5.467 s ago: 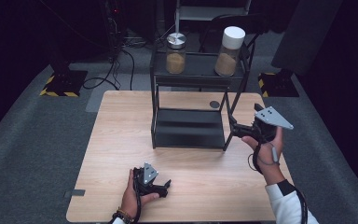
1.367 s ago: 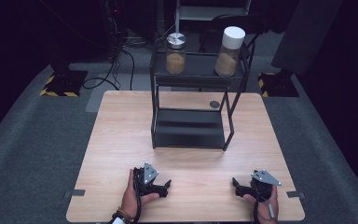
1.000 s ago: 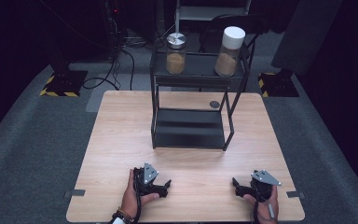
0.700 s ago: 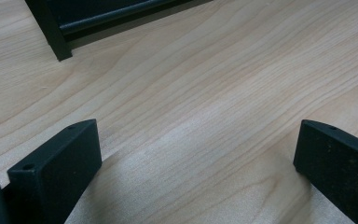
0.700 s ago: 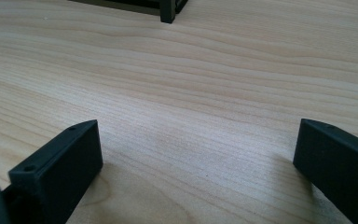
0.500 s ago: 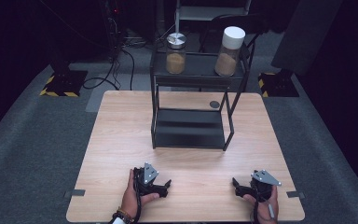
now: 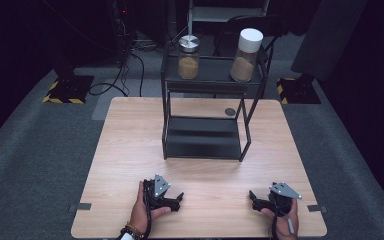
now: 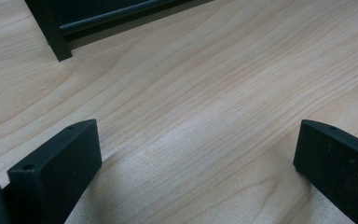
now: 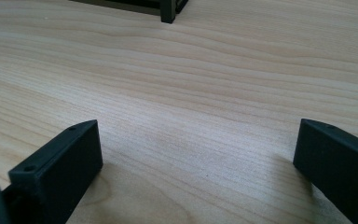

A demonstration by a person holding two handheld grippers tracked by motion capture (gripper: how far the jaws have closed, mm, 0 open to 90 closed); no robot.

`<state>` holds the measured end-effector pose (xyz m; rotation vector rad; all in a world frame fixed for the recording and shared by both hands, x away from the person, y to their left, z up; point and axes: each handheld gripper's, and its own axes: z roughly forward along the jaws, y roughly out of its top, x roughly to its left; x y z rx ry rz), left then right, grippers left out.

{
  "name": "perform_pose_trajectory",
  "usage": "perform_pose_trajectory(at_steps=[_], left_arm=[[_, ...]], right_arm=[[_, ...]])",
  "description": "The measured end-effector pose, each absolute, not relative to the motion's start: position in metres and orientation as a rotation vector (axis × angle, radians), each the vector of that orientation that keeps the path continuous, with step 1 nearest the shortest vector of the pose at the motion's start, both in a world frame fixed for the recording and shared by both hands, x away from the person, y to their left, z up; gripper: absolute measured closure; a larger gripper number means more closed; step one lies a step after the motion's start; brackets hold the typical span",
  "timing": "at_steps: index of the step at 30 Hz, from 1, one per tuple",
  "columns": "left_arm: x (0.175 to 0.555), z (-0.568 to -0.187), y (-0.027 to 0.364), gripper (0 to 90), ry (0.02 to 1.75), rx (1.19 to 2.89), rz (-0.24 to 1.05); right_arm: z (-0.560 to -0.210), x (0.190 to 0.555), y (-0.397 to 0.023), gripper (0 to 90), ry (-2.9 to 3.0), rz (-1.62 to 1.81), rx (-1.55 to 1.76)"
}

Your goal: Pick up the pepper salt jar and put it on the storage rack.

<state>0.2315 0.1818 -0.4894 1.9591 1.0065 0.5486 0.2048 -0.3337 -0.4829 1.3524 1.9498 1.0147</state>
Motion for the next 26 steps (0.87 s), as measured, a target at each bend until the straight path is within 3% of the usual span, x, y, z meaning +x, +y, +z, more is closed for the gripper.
perform_pose_trajectory(at_steps=[26], left_arm=[[0.2315, -0.4894, 0.1818, 0.5, 1.006, 1.959, 0.549]], right_arm=[[-0.4830, 0.2031, -0.3325, 0.5, 1.945, 1.009, 1.350]])
